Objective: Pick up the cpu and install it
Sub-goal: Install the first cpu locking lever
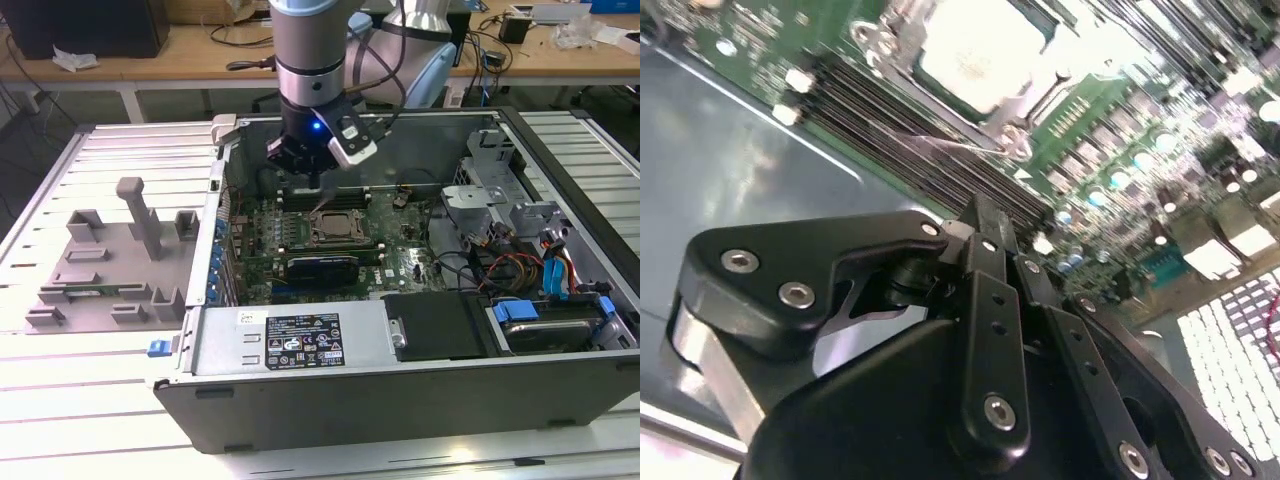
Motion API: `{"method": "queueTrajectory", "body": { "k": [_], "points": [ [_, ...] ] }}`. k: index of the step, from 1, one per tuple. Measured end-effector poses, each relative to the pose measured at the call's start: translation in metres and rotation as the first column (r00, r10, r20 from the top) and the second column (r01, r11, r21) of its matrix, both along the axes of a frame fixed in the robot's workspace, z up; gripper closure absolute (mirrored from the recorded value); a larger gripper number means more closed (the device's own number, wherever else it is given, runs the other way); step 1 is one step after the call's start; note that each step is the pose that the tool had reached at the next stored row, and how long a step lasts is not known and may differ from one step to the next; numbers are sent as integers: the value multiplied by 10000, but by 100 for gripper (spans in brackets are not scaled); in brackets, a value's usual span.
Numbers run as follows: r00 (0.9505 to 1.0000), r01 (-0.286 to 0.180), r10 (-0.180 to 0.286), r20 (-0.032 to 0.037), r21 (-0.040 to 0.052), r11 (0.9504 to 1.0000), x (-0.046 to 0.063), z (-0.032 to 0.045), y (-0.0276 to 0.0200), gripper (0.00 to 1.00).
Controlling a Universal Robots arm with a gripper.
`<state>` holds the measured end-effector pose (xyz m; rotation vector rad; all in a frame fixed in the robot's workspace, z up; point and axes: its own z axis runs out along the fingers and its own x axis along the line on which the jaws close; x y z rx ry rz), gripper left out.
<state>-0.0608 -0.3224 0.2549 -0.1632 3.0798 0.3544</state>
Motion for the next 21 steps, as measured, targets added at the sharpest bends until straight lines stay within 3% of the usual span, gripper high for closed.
{"method": "queueTrajectory", "body": {
  "k": [6,16,21],
  "points": [
    [10000,2,-2,1,-10,10000,31,-11,0,89],
    [10000,25,-25,0,-387,9992,42,-146,-1,89],
    [9998,181,-182,0,-443,9989,89,-199,-1,89]
  ]
}}
